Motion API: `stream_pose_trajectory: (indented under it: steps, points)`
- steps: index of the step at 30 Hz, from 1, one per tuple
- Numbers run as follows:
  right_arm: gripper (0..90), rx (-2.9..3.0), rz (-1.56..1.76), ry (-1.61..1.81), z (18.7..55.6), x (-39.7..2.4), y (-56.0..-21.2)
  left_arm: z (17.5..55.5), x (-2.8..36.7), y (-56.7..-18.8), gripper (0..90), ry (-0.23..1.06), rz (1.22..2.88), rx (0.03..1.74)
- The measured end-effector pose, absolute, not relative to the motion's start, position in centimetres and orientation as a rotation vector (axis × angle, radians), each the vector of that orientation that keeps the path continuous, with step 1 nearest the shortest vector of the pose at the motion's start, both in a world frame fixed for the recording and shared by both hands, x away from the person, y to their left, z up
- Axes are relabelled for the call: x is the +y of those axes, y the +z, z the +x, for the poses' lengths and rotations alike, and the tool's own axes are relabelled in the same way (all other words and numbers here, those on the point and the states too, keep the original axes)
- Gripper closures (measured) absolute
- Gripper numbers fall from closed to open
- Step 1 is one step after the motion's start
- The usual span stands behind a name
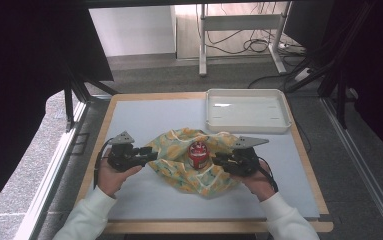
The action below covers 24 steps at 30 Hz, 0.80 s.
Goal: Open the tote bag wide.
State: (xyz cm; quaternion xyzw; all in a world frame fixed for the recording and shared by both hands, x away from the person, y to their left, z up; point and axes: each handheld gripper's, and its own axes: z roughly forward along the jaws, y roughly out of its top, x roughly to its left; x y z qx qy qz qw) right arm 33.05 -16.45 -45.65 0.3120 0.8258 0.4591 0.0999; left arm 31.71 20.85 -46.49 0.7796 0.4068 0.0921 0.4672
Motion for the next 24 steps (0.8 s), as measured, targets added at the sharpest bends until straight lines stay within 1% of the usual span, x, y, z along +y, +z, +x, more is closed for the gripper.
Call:
stream_pose_trajectory:
  steps: [4,6,9,16,24]
  points:
    - [51.9,2.42,0.942,1.323,33.0,-16.2,-45.9,31.7,20.6,-46.4,43.2,0.25,1.918,0.997]
    - [48.1,2.408,0.939,1.309,33.0,-16.0,-45.9,31.7,20.6,-46.4,38.8,0.26,1.922,1.006]
    - [44.1,2.399,0.941,1.31,33.1,-16.0,-45.9,31.8,20.9,-46.4,35.4,0.277,1.92,1.015]
    - [35.8,2.376,0.963,1.288,33.8,-15.8,-45.5,32.4,21.6,-46.6,31.9,0.302,1.913,1.045]
    - [33.0,2.38,0.968,1.248,33.9,-15.0,-45.7,32.5,22.0,-46.5,31.5,0.313,1.912,1.065]
